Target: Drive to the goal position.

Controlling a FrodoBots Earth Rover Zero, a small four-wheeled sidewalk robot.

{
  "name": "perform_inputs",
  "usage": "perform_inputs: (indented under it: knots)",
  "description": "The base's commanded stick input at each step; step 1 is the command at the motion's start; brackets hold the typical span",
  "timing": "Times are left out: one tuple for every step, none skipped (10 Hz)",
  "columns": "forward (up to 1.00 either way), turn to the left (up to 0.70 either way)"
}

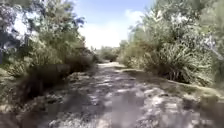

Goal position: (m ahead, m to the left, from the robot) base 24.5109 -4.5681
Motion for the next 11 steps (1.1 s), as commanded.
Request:
perform_inputs:
  knots:
    - [0.85, 0.0]
    - [0.85, 0.0]
    - [0.85, 0.0]
    - [0.85, 0.0]
    - [0.85, 0.0]
    - [0.85, 0.0]
    - [0.85, 0.0]
    - [0.85, 0.0]
    - [0.85, 0.0]
    - [0.85, 0.0]
    - [0.85, 0.0]
